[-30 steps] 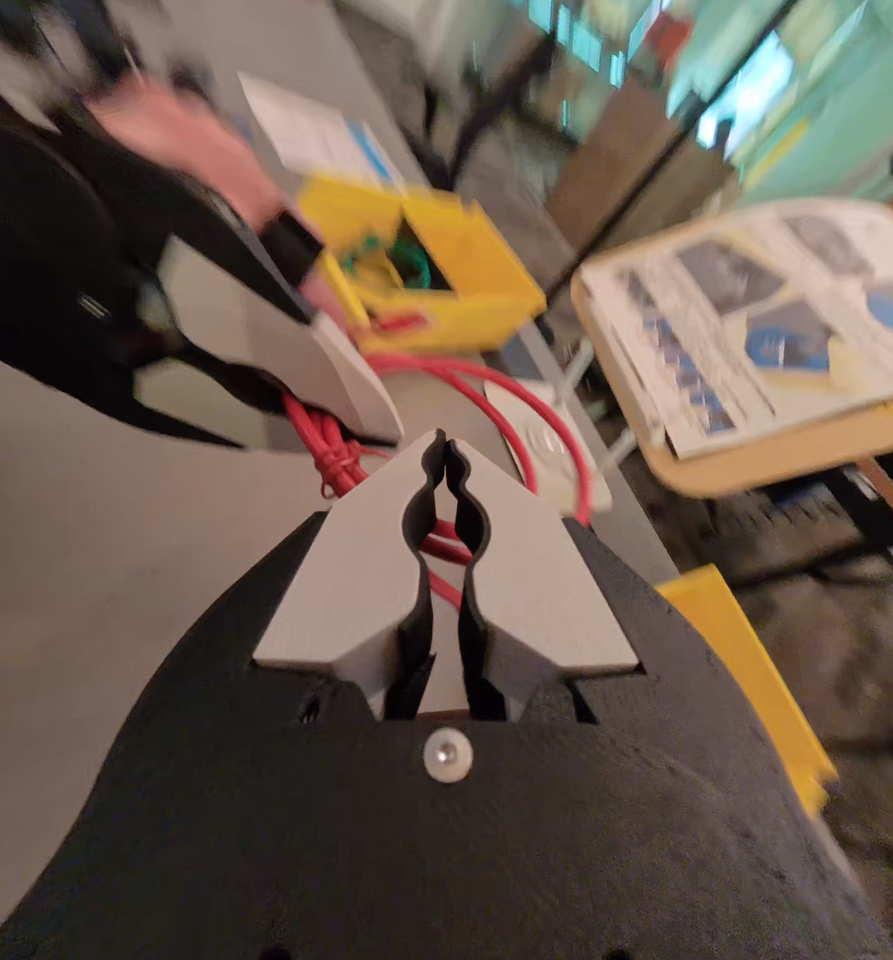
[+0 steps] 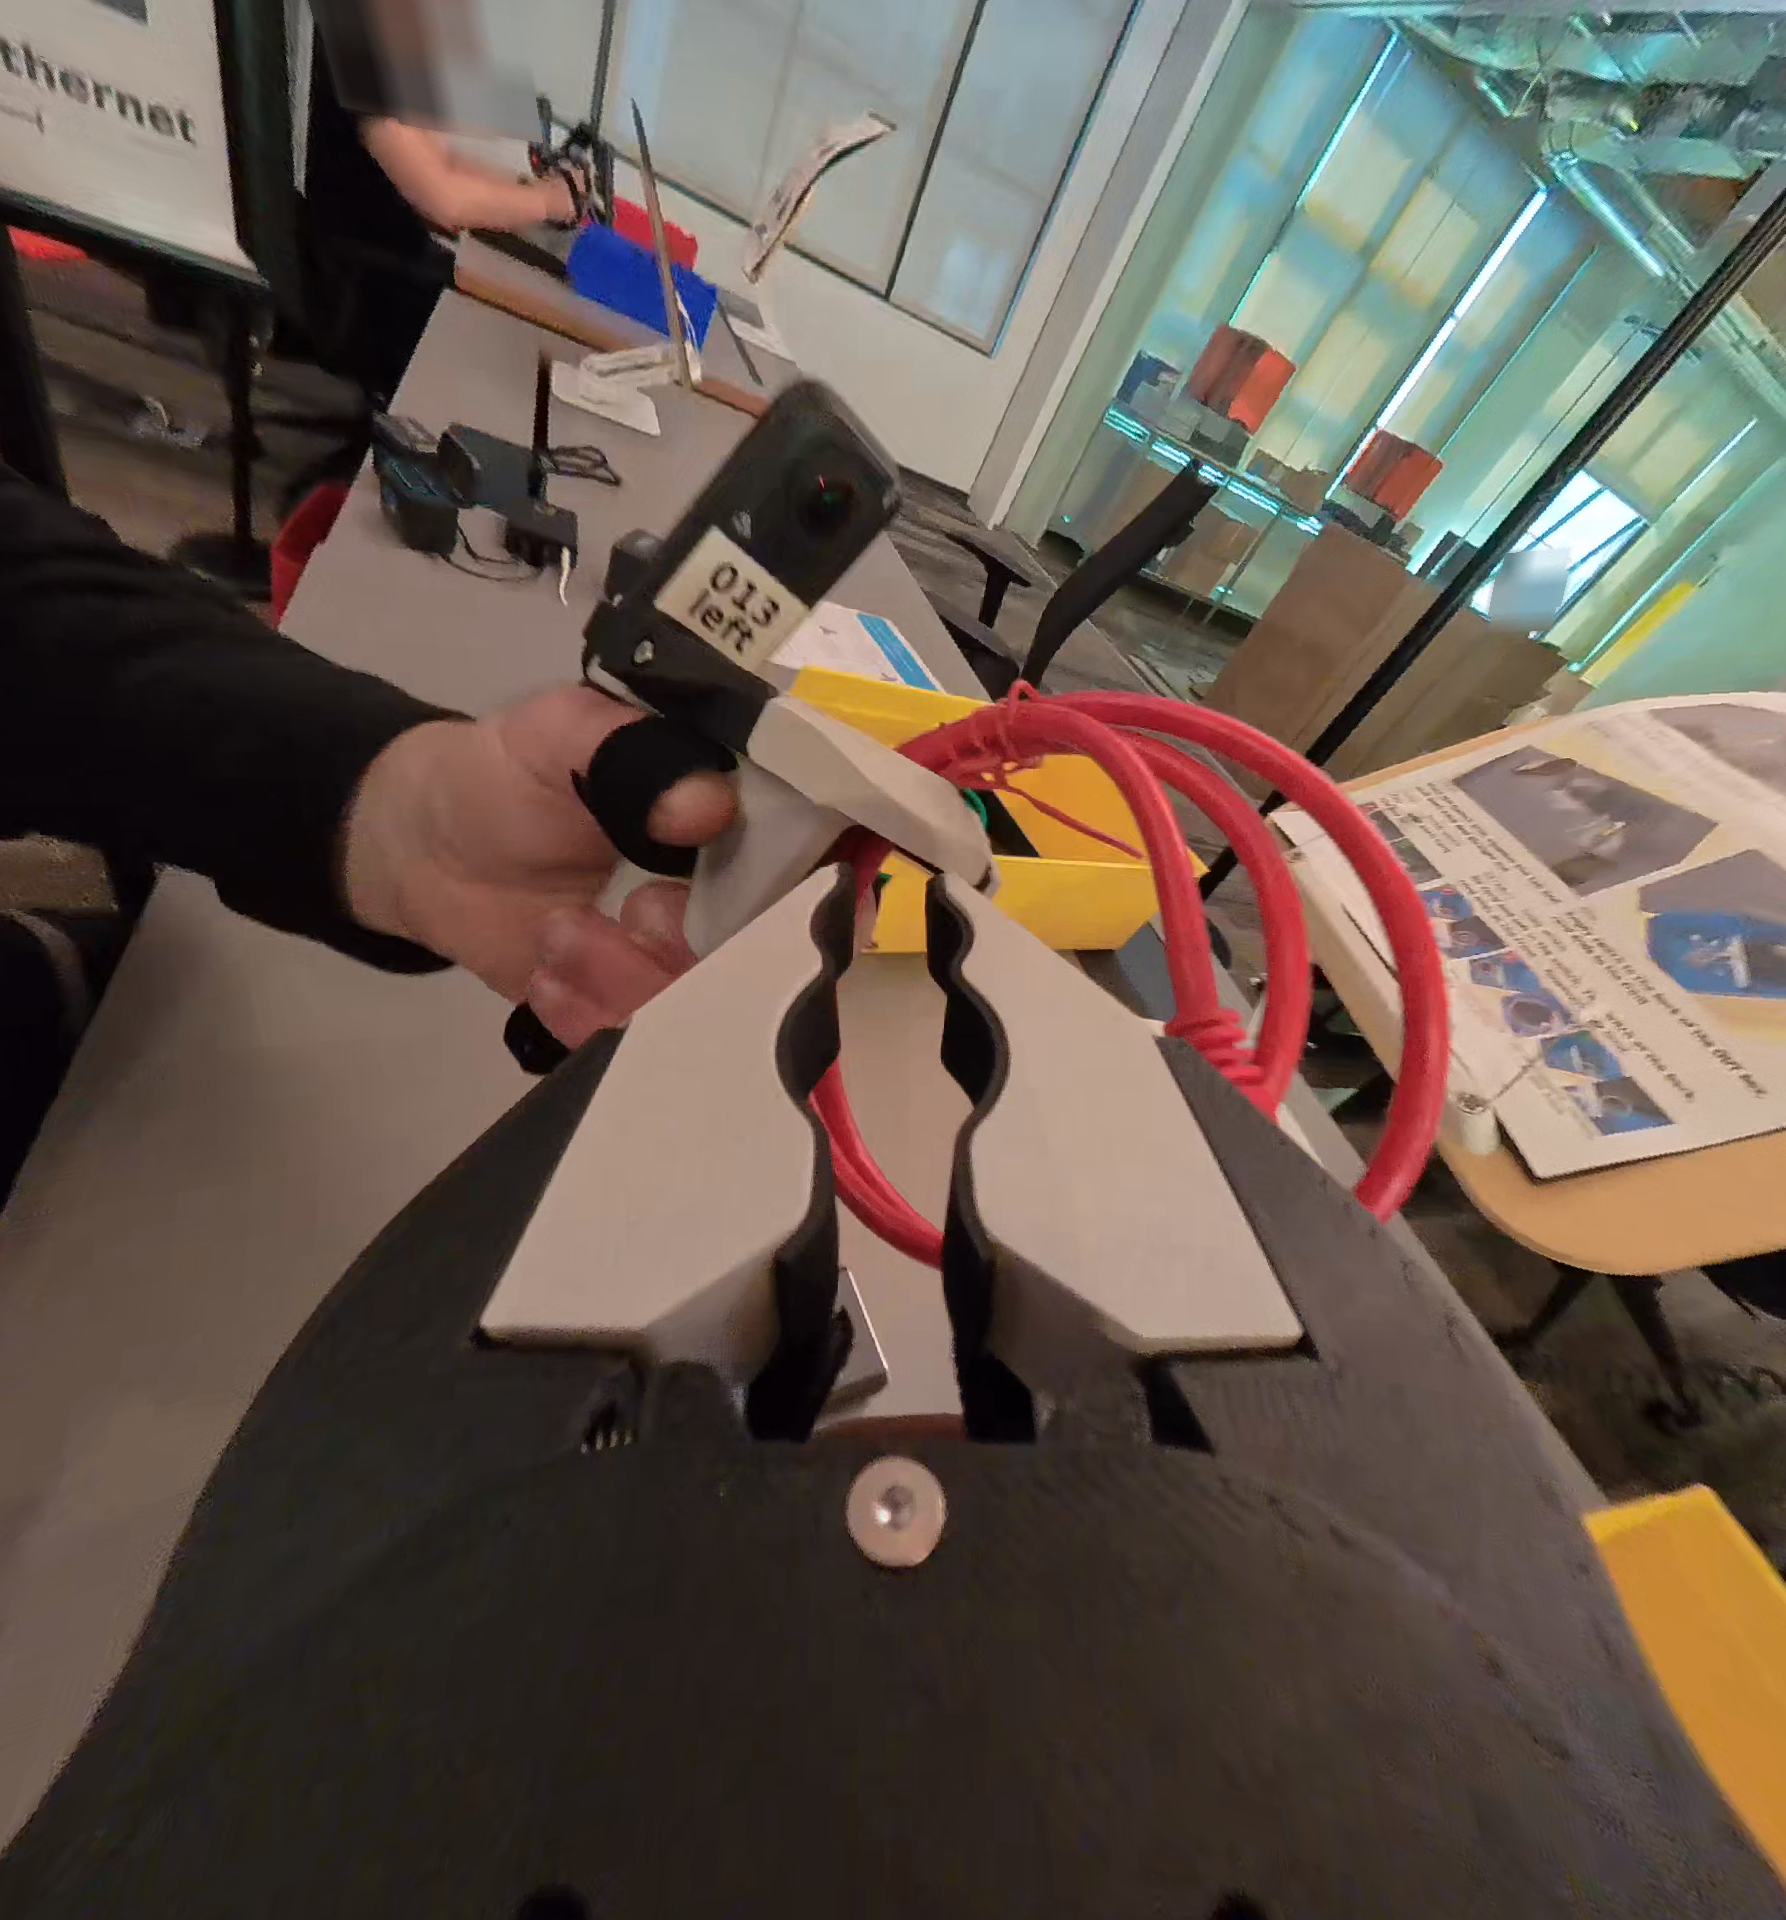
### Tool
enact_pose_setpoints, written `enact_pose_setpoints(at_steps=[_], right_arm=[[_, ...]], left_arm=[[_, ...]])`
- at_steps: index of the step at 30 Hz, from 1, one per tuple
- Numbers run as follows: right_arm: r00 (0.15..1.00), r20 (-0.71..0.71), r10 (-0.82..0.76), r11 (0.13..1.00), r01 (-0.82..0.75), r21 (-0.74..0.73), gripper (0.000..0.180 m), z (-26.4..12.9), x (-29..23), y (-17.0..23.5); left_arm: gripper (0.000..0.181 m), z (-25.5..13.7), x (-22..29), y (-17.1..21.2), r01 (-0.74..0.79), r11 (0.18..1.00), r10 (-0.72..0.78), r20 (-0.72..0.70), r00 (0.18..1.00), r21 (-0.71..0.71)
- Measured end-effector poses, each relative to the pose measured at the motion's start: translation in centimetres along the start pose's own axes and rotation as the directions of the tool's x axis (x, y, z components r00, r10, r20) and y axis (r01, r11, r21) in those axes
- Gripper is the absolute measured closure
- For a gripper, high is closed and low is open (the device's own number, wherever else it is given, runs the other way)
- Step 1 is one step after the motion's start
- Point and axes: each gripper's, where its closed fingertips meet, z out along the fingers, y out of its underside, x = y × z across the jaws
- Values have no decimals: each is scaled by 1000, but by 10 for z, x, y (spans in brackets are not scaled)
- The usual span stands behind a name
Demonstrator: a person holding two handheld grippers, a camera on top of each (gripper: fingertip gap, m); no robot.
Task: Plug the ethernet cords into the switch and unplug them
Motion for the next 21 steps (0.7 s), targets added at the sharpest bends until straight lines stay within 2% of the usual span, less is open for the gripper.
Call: enact_pose_setpoints(at_steps=[3, 5, 7, 10, 13, 16, 21], right_arm=[[998, -24, 50, 998, -49, 51, 180, 8, 3, -3], [994, -27, 105, 993, -103, 66, 177, 12, 5, -4], [990, -54, 132, 990, -129, 54, 173, 13, 10, -2], [981, -19, 193, 979, -192, 69, 166, 15, 7, -3], [977, -3, 213, 975, -212, 68, 171, 12, 8, -2], [980, 16, 197, 977, -198, 83, 171, 3, 7, -13], [986, -50, 157, 988, -156, 24, 153, 13, 7, -8]], left_arm=[[179, -4, -3, -4, 69, 996, -67, -43, 997, 58], [179, -6, -5, -6, 85, 994, -81, -56, 995, 70], [180, -8, -7, -8, 39, 997, -37, -34, 999, 72], [180, -10, -10, -9, -108, 993, 106, 43, 993, 54], [179, -9, -9, -8, -224, 975, 223, 78, 972, 2], [180, -9, -10, -5, -239, 971, 239, 88, 967, -13], [180, -6, -8, -1, -262, 964, 264, 87, 961, -33]])
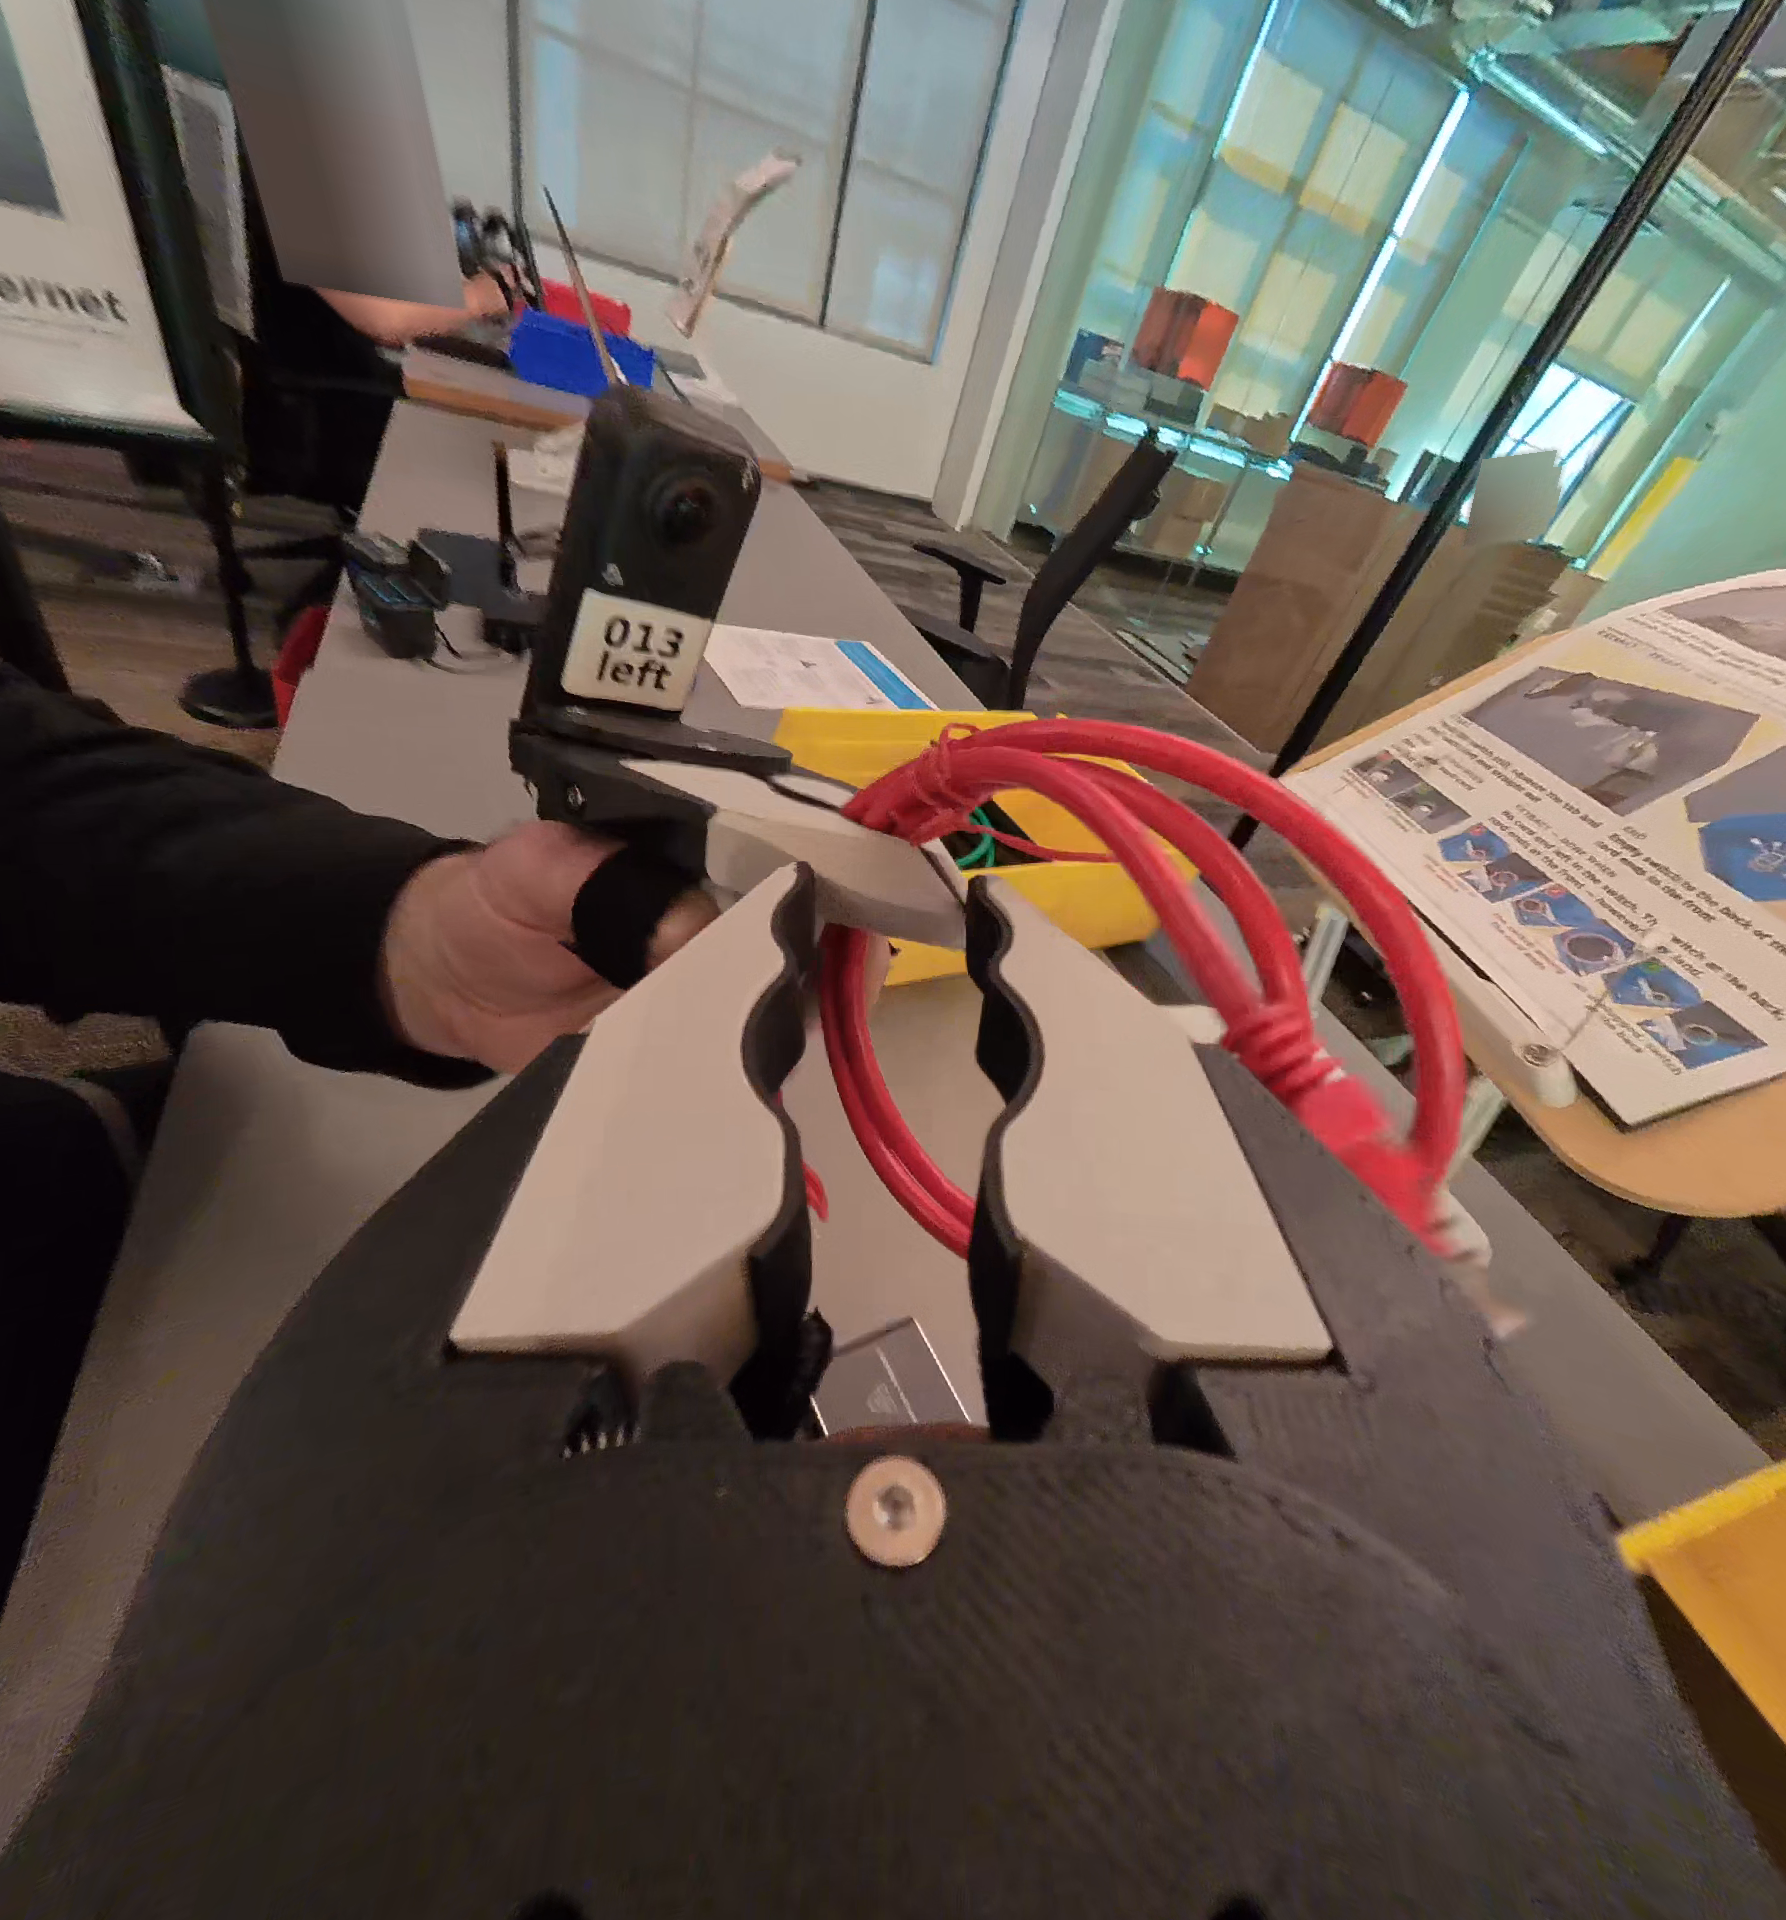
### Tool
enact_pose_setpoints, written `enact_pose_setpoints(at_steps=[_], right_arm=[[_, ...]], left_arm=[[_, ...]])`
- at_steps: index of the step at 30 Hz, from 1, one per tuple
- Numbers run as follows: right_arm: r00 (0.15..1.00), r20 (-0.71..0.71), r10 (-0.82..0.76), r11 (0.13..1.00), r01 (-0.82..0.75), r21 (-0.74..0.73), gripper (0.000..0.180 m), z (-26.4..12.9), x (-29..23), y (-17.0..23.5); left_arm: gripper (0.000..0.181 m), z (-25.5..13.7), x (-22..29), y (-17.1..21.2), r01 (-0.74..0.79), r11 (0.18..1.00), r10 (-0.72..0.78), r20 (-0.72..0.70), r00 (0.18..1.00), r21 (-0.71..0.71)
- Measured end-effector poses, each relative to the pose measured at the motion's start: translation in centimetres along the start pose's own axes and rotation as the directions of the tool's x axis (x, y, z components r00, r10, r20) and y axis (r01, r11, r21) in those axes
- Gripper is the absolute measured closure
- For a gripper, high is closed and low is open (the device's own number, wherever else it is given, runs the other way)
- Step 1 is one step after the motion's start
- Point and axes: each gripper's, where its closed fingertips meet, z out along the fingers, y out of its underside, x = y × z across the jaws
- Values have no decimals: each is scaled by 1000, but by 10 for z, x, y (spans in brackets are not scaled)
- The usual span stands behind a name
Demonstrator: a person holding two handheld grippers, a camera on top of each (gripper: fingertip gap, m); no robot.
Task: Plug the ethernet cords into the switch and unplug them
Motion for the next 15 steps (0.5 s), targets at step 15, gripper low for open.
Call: enact_pose_setpoints(at_steps=[15], right_arm=[[996, -80, 50, 998, -49, 26, 180, -2, 12, -6]], left_arm=[[181, 1, 11, 1, 37, 999, -37, -71, 997, -2]])
